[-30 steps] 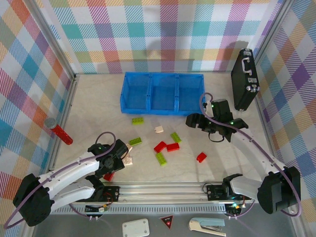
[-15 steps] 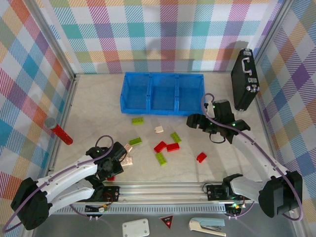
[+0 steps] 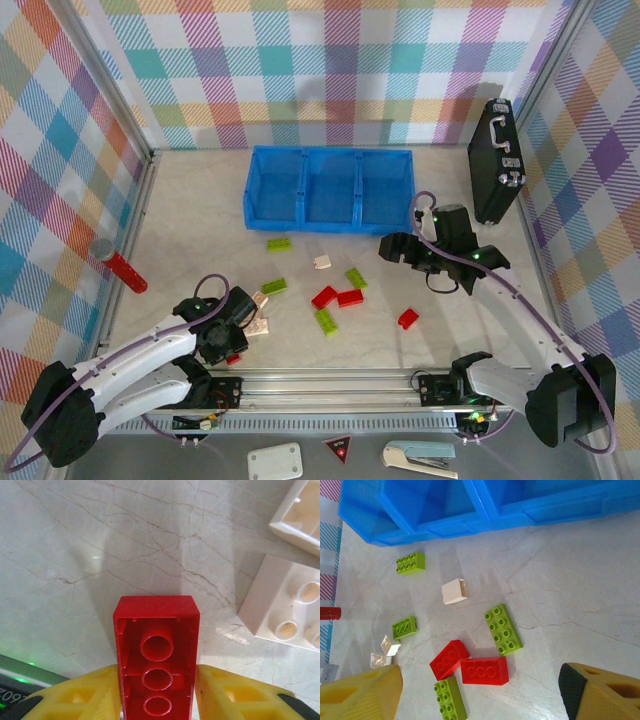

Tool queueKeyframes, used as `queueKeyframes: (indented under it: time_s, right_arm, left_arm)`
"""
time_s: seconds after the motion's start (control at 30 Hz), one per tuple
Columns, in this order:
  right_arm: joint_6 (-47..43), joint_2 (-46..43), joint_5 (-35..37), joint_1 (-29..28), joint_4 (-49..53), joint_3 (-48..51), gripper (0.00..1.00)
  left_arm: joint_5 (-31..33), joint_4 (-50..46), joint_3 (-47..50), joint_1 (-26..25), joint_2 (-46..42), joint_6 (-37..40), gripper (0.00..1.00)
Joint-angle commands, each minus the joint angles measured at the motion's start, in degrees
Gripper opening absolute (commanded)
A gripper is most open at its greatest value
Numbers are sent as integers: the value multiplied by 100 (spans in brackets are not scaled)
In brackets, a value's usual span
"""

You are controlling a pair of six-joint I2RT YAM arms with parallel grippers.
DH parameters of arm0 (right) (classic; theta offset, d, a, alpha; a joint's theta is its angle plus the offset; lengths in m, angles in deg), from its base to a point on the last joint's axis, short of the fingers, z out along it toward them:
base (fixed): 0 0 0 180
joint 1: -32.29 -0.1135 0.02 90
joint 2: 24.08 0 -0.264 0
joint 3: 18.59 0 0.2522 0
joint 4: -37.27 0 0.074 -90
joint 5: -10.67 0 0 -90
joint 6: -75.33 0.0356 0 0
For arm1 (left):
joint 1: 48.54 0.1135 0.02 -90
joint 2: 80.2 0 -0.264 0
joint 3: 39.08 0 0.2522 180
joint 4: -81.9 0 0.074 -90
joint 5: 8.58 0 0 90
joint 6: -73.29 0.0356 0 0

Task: Sort the legos into containers by color
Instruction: Pick up the lego from the bottom-left of the table.

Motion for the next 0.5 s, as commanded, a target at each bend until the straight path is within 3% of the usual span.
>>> queueKeyframes:
  time_s: [0.0, 0.47]
  right_arm:
    - [53, -113, -87, -43, 120, -4, 83]
    - [117, -354, -32, -51, 220, 94, 83]
  left_arm:
    - [-98, 56, 74, -56, 32, 47, 41]
    - [135, 105, 59, -62, 209, 145, 43]
